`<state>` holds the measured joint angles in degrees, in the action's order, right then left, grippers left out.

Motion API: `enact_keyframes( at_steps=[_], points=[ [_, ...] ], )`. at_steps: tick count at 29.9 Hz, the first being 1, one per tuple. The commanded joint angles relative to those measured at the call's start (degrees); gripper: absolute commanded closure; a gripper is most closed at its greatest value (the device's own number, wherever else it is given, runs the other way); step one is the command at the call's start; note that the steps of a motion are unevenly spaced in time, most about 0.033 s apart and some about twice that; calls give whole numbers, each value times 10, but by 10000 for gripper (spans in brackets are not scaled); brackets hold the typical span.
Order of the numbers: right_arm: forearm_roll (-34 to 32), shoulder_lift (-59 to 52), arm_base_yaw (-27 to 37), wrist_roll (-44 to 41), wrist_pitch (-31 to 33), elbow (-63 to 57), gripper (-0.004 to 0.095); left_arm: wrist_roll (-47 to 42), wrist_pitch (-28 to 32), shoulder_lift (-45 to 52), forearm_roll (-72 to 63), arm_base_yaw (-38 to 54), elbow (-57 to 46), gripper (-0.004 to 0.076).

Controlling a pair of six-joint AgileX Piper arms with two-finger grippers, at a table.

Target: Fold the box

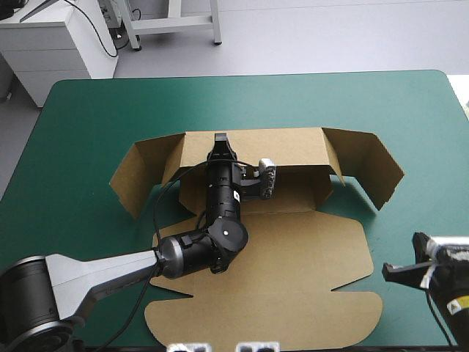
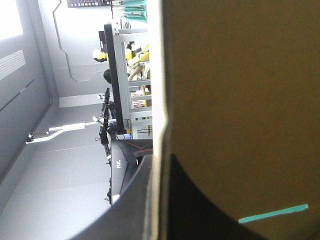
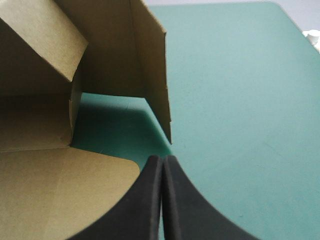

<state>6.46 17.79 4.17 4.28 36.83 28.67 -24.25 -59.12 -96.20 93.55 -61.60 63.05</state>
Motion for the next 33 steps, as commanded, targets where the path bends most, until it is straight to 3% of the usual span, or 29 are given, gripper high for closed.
enact_keyframes(
  at_steps=[1,4,8,15,20,25,29,33],
  points=[
    [29,116,2,31,-74,77,926,-7,-20,30,42,-2,12,732],
    [32,212,2,40,-96,155,926,-12,-19,30,42,-2,12,732],
    [46,358,2,66,-39,277,926,-9,-12,30,42,-2,12,732],
    [155,569,2,145,0,493,926,-9,-10,30,43,-2,12,732],
    [161,702,2,136,119,643,926,-9,-10,30,43,-2,12,732],
    [173,809,2,121,189,757,926,-9,-10,30,43,-2,12,732],
    [181,860,2,109,270,803,926,-9,-10,30,43,-2,12,732],
    [178,865,2,113,309,802,926,-9,-10,30,43,-2,12,732]
  ],
)
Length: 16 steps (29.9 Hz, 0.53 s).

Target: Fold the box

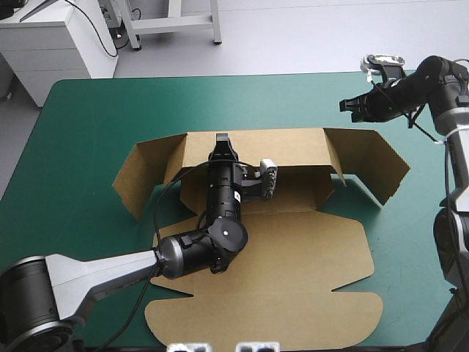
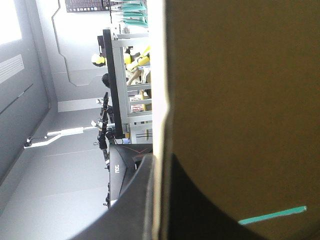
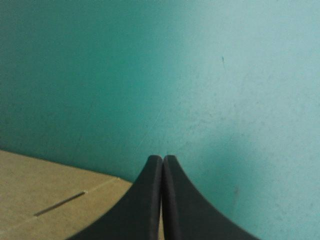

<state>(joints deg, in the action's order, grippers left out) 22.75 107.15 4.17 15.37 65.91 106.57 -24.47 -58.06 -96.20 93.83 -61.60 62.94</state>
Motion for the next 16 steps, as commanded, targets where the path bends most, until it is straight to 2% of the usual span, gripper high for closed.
enact_keyframes(
  at_steps=[1,4,16],
  points=[
    [13,-29,2,2,27,23,926,-7,-20,30,40,-2,13,732],
    [10,-30,2,8,58,23,926,-7,-20,30,40,-2,13,732],
    [-7,-76,2,-7,58,20,926,-7,-20,30,35,-2,13,732]
  ],
)
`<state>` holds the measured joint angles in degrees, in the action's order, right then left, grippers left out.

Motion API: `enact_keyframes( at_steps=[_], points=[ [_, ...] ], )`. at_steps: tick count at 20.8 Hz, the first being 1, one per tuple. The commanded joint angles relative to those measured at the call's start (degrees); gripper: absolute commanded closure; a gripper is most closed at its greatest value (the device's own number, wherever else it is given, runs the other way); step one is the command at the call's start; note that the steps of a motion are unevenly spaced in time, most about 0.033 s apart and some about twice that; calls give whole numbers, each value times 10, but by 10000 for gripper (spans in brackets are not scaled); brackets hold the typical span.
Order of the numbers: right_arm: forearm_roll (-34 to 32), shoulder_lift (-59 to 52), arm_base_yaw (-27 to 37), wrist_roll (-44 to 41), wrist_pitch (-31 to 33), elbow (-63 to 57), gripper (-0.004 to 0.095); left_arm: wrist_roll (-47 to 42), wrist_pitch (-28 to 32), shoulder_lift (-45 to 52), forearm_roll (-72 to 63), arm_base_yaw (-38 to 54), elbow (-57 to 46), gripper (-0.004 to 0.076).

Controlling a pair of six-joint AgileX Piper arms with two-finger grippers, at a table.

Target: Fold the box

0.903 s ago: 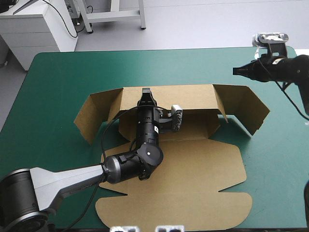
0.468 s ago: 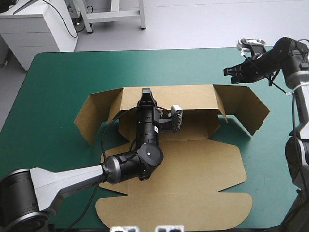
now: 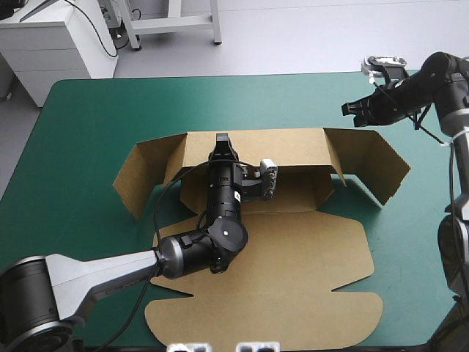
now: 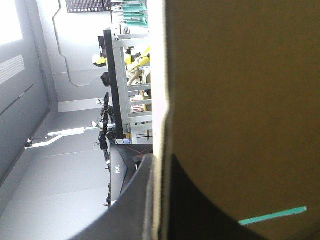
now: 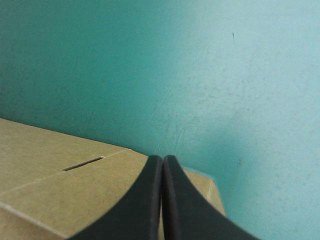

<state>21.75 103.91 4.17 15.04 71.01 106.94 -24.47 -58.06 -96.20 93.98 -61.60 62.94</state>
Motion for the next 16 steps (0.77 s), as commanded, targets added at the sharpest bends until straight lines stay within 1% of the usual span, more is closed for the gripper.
enact_keyframes(
  at_steps=[1,3,5,7,8,12,16],
  points=[
    [1,-47,2,-4,7,17,926,-7,-20,30,34,-2,13,732],
    [1,-48,2,-6,7,15,926,-7,-20,30,34,-2,13,732],
    [3,-57,2,-6,7,-12,927,-7,-20,30,34,-2,13,732],
    [3,-76,2,9,5,-63,926,-7,-20,30,34,-2,13,732],
    [6,-97,2,18,-7,-99,926,-7,-20,30,34,-2,13,732],
    [11,-159,2,23,-19,-173,926,-7,-20,30,34,-2,13,732],
    [57,-215,2,50,-47,-247,926,-8,-20,30,34,-2,13,732]
  ],
)
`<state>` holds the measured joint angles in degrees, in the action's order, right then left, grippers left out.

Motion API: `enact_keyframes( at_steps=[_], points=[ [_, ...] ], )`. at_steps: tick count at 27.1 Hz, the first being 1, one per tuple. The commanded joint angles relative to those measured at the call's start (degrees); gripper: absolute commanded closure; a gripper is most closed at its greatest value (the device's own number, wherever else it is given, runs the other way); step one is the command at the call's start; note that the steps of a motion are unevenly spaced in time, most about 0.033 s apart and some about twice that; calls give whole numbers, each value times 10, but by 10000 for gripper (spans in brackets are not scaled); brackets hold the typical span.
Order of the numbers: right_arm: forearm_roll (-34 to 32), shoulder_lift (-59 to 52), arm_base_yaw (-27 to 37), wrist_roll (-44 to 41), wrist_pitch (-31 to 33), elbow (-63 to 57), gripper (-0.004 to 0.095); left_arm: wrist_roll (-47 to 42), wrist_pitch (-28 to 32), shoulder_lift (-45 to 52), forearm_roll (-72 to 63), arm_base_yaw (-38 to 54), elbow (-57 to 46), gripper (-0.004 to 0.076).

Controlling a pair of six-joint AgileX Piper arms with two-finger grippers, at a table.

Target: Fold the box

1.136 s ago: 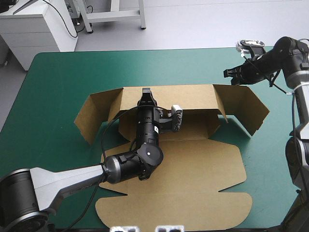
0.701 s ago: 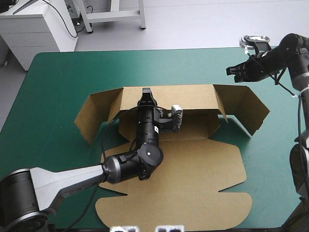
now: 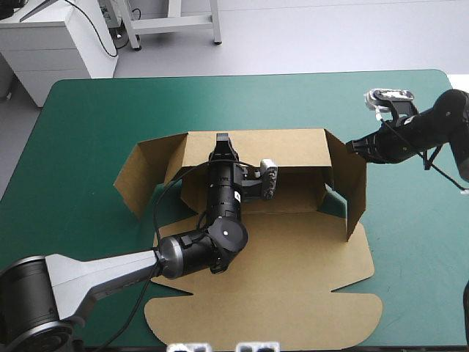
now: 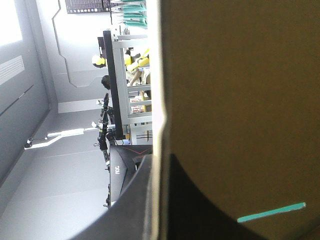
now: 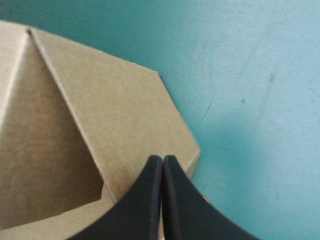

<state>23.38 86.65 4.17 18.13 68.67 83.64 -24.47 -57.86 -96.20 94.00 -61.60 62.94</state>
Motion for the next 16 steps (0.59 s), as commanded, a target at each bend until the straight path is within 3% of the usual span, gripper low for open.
enact_keyframes(
  at_steps=[1,10,16],
  points=[
    [57,-58,2,36,-42,-43,926,-8,-22,30,33,-2,13,732],
    [144,-153,2,154,-199,-229,926,-9,-23,30,33,-2,13,732],
    [207,-181,2,268,-219,-288,926,-4,-22,30,33,-2,13,732]
  ],
)
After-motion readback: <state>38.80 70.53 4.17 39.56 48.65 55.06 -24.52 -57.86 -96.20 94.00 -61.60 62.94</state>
